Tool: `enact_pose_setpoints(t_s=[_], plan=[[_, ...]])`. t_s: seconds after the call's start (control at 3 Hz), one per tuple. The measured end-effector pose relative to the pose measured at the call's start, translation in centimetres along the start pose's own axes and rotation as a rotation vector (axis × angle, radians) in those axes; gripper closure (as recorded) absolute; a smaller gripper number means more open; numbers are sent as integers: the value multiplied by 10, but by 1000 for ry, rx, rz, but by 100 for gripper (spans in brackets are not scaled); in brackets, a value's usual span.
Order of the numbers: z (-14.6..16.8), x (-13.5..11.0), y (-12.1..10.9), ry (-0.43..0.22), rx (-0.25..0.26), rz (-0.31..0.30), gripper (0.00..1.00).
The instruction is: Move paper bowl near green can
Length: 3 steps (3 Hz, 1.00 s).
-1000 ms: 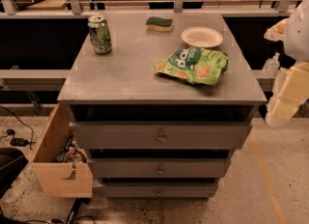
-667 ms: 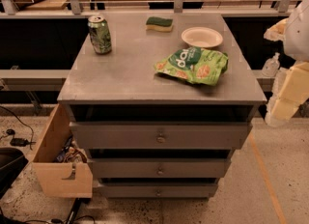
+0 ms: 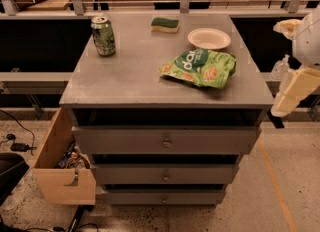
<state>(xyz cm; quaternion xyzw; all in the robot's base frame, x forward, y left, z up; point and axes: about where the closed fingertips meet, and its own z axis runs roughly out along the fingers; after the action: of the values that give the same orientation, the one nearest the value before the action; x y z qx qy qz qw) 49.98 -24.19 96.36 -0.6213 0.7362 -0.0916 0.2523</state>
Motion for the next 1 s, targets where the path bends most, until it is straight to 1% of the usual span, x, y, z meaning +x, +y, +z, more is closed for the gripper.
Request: enact_pose_setpoints(t_s=[0.33,0.67,1.0], plan=[[29,6,-45,-59,118,-84,0],[50,13,-88,-83,208,-163,0],[50,13,-88,-83,208,-163,0]])
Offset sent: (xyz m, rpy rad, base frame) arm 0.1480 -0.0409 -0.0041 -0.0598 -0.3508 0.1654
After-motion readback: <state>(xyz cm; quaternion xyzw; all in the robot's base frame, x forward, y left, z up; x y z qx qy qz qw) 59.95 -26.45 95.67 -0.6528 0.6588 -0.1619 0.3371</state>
